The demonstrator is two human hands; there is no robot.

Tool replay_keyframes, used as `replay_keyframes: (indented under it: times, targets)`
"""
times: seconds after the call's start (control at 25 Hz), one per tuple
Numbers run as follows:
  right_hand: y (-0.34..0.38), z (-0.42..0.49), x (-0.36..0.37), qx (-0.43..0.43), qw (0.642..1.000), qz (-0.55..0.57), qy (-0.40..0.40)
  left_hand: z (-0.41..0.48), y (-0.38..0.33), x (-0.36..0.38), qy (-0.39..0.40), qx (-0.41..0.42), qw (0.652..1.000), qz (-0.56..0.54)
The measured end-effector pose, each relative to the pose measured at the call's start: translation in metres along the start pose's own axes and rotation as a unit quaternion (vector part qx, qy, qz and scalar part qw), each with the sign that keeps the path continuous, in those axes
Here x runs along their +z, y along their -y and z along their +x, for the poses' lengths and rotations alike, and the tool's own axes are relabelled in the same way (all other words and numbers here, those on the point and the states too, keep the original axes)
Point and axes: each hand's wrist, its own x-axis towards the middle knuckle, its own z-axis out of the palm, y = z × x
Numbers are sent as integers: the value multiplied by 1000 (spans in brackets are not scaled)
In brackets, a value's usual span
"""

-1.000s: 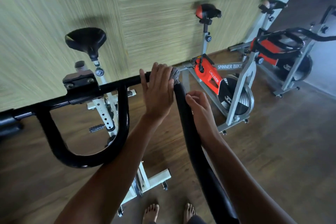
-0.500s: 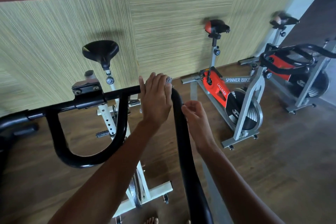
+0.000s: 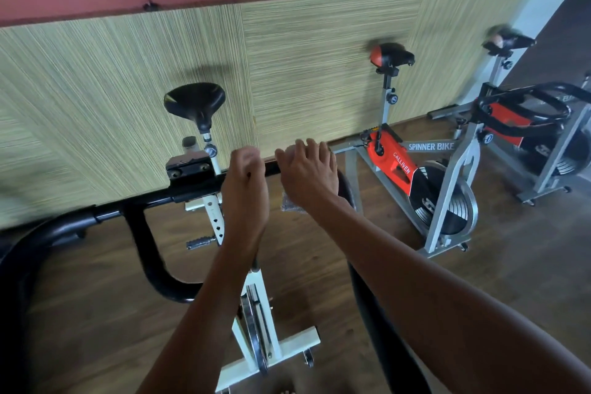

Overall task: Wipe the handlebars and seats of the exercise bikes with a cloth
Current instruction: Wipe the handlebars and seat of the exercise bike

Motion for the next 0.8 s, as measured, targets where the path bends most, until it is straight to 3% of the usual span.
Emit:
replay_keyframes:
  times: [0.12, 0.24, 0.32, 0.44, 0.6, 0.8]
  targets:
    - [-3, 2, 20, -15, 988, -83, -126, -14, 25, -15, 53, 63, 976, 202]
    - [-2, 3, 28, -26, 977, -96, -187, -19, 30, -9, 133, 45, 947, 290]
    - [-5, 5, 26, -38, 970, -120, -207, -23, 28, -7, 140, 57, 937, 314]
    - [-9, 7, 21, -60, 977, -125, -161, -22, 29, -6, 141, 65, 939, 306]
    - [-14, 2, 13, -106, 981, -50, -152, -22, 30, -5, 144, 60, 945, 289]
    - [-13, -4, -4, -84, 967, 195, -137, -23, 31, -9, 145, 79, 947, 275]
